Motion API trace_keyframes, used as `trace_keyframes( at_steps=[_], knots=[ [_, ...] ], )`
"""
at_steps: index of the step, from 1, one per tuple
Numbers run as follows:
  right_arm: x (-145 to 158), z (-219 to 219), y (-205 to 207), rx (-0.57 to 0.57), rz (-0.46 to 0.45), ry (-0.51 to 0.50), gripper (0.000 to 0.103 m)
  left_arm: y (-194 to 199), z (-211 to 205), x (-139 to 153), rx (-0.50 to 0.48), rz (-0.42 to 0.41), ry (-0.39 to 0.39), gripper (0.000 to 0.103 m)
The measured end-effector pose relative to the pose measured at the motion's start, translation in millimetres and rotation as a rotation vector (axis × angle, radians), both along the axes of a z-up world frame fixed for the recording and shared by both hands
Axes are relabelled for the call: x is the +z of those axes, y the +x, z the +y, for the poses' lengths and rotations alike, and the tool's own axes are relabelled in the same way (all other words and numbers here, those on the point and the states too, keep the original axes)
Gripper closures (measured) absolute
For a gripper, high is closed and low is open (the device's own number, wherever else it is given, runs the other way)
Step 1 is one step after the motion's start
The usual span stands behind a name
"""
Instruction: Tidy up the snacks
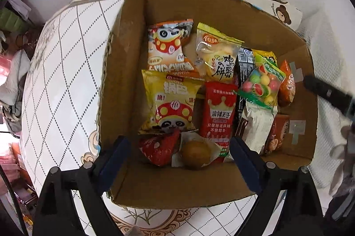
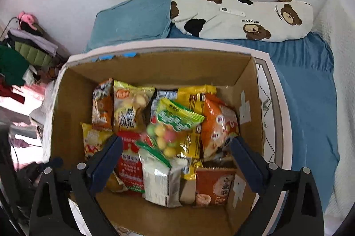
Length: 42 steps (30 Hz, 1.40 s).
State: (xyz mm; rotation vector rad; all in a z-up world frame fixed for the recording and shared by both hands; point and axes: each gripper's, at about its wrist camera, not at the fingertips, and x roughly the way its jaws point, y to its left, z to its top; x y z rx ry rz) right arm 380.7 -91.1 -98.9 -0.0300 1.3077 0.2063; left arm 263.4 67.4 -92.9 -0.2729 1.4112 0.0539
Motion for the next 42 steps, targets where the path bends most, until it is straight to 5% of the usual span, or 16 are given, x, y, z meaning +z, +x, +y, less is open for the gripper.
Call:
trace_keyframes(
  at_steps=[12, 25, 42],
  knots=[
    [-8, -10, -63, -0.034, -0.03, -0.059, 0.003, -14, -24, 15, -0.038, -0.081, 0.082, 0.01],
    [20, -21, -105, -0.07, -0.099, -0.042, 0.003, -43, -38, 44, -0.046, -0.182, 0.113, 0.01],
    [98, -19, -193, -0.05, -0.328, -0.032, 0.003, -125, -55, 109, -0.029, -0.4, 0.179, 0.01]
  ],
)
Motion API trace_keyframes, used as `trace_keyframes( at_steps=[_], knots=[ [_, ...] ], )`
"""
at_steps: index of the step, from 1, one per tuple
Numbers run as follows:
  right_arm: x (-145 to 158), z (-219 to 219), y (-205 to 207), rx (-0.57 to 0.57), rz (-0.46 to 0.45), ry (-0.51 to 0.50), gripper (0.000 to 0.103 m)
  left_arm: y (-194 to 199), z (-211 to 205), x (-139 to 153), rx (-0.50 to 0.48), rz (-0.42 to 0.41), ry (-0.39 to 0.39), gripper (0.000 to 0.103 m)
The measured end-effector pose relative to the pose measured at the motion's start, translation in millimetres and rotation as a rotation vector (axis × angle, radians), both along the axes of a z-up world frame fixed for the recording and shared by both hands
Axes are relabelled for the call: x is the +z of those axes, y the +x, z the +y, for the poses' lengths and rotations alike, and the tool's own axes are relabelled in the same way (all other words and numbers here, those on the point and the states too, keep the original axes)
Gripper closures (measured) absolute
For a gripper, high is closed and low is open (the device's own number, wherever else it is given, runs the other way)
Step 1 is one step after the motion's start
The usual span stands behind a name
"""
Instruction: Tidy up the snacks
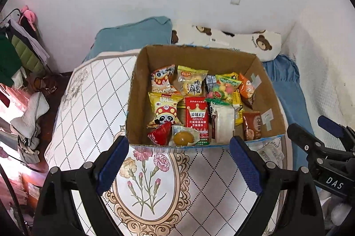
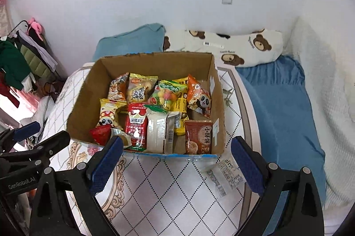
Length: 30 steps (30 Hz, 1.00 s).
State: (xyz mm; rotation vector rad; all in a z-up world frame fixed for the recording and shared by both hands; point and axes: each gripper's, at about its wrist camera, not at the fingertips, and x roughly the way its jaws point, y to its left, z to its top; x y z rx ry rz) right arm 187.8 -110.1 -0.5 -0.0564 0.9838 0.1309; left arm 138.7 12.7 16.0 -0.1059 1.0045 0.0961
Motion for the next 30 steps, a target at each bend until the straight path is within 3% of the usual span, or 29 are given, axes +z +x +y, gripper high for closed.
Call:
trace_keyframes(
  at_steps=[9, 14, 19, 24, 30],
  knots=[
    [31, -2, -39, 0.004, -0.091, 0.008, 0.003, -39, -7, 28, 0.016, -0.107, 0.021, 0.01],
    [39, -3, -54, -0.001, -0.121, 0.013, 0.003, -47, -9, 32, 0.014, -0.118, 0.015, 0.01],
    [35, -14, -56, -0.019, -0.093, 0.079, 0.003, -46, -11, 24, 0.015, -0.102, 0.004, 0.01],
    [-2, -56, -43, -0.119, 0.02, 0.166, 0.003, -38, -16, -7, 0.031, -0.025, -0.005, 0.007],
    [-86, -116, -15, -0.246, 0.184, 0.182, 0.003, -27, -29, -70, 0.042, 0.123, -0.004, 0.007]
  ],
)
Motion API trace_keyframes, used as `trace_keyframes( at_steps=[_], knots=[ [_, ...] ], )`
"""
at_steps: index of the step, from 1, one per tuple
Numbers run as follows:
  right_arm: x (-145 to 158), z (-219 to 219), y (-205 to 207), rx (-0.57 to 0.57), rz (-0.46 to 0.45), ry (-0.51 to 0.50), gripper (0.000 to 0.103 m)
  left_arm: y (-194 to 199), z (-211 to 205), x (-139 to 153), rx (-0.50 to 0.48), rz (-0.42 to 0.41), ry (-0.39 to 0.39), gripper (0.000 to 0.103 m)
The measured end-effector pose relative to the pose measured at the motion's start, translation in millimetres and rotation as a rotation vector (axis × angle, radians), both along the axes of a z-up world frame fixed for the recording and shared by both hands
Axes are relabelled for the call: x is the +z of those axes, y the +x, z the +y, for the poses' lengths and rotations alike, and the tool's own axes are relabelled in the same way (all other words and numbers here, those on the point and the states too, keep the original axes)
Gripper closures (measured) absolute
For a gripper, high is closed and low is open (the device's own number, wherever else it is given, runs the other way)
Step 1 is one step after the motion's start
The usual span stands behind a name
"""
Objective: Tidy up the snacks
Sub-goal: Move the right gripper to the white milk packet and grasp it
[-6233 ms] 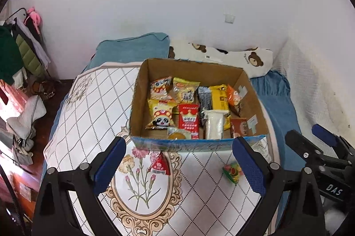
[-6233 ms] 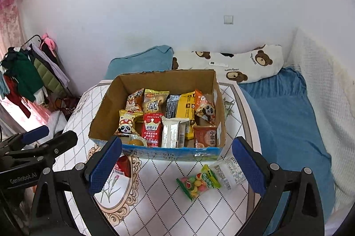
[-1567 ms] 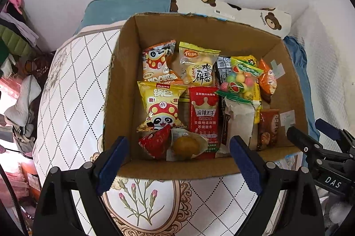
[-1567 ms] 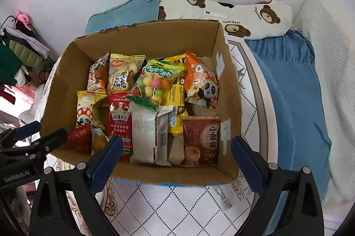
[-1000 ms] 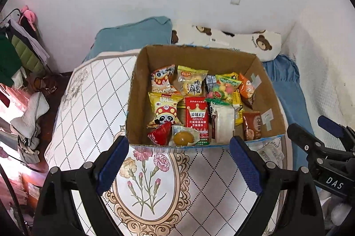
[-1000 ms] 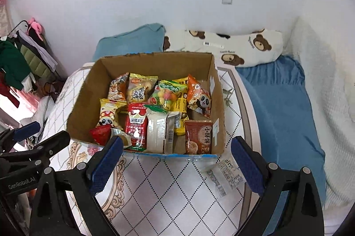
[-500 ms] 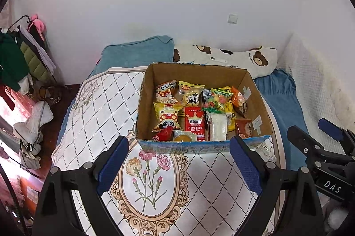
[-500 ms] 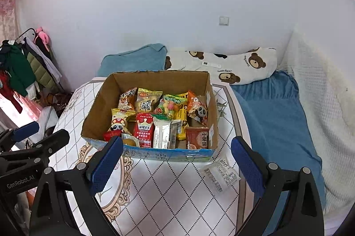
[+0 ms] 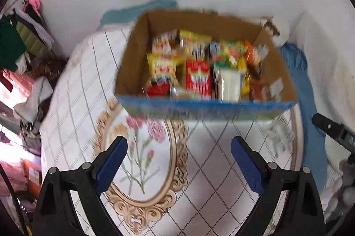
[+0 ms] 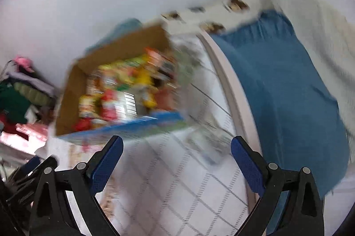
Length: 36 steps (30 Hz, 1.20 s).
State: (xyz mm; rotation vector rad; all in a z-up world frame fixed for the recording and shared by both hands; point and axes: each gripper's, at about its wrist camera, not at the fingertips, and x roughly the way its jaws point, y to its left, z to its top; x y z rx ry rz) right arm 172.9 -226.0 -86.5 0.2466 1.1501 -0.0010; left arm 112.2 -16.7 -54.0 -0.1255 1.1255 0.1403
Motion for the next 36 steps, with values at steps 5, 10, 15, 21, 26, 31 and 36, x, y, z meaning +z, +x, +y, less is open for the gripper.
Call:
trace_keyframes(
  at_steps=[5, 10, 15, 21, 26, 31, 36],
  knots=[
    [-67, -17, 23, 0.085, 0.108, -0.044, 0.003, 10, -14, -48, -0.02, 0.107, 0.001, 0.007],
    [-108, 0, 38, 0.244, 0.117, -0.176, 0.004, 19, -25, -85, -0.047, 0.194, 0.066, 0.007],
    [-135, 8, 44, 0.294, 0.181, -0.176, 0.023, 19, -27, -114, -0.064, 0.291, 0.073, 0.007],
    [-139, 11, 25, 0.217, 0.272, -0.124, 0.031, 9, -26, -128, -0.083, 0.351, 0.071, 0.007],
    [-148, 23, -18, 0.17, 0.368, 0.013, 0.032, -9, -25, -145, -0.095, 0.396, 0.044, 0.007],
    [-149, 29, -41, 0.151, 0.421, 0.154, 0.025, -26, -23, -159, -0.091, 0.424, 0.012, 0.007],
    [-153, 42, -49, 0.244, 0.402, 0.005, 0.018, -35, -18, -155, -0.091, 0.415, 0.003, 0.007]
  ],
)
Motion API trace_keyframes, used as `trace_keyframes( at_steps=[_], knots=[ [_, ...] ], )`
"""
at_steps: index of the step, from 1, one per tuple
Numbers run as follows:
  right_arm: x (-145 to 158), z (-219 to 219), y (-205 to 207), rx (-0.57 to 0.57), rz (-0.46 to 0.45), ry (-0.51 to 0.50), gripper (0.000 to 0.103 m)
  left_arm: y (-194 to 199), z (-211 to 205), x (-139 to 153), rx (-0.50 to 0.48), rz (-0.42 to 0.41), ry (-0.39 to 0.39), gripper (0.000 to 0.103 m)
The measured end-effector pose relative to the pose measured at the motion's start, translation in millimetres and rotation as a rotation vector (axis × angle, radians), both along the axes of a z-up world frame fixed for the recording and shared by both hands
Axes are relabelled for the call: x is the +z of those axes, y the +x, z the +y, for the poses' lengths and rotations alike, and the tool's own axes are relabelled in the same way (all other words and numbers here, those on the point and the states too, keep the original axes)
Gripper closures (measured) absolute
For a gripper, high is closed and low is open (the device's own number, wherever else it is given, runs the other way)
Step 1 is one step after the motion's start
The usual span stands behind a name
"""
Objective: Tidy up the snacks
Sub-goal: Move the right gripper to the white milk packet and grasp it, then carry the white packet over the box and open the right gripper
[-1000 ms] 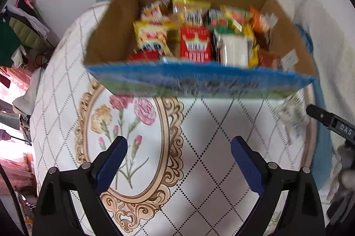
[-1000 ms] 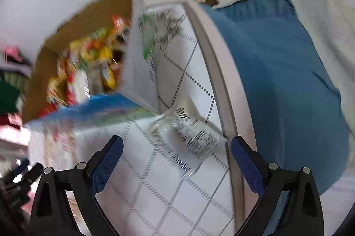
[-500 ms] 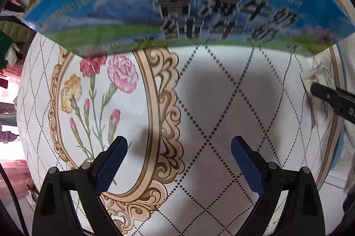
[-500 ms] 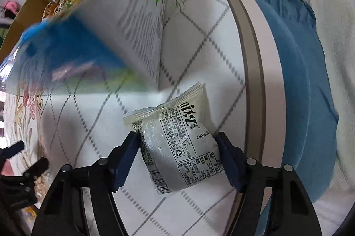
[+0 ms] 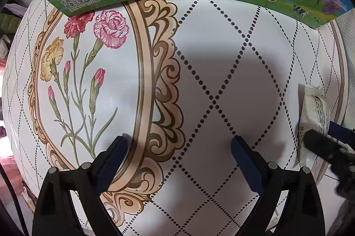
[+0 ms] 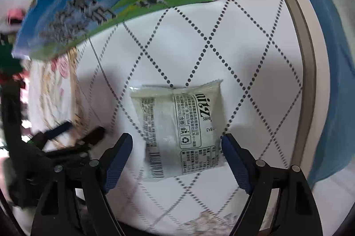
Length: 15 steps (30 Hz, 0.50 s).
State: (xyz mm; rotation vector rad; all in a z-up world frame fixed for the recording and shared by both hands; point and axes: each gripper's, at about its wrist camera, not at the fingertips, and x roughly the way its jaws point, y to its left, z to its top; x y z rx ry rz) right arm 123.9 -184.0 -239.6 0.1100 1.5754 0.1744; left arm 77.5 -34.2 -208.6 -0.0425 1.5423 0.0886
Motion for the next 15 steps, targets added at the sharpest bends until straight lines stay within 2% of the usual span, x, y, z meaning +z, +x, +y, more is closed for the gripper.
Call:
trace_keyframes(
  at_steps=[1, 3, 5, 9, 15],
  knots=[
    [-4, 2, -1, 0.003, 0.007, -0.013, 0.019, 0, 0, 2, -0.002, 0.0, 0.001, 0.007],
    [-9, 4, 0, -0.015, 0.003, -0.014, 0.036, 3, 2, 4, -0.002, -0.008, 0.0, 0.007],
    [-8, 5, -3, -0.032, -0.013, -0.026, 0.037, 11, 8, -7, -0.006, -0.01, -0.003, 0.006],
    [-9, 19, -12, -0.047, -0.002, 0.03, 0.036, 16, -2, -24, -0.014, 0.001, -0.017, 0.001],
    [-17, 34, -15, -0.051, -0.056, -0.013, 0.039, 18, -11, -34, -0.01, 0.013, -0.037, 0.0]
  ],
)
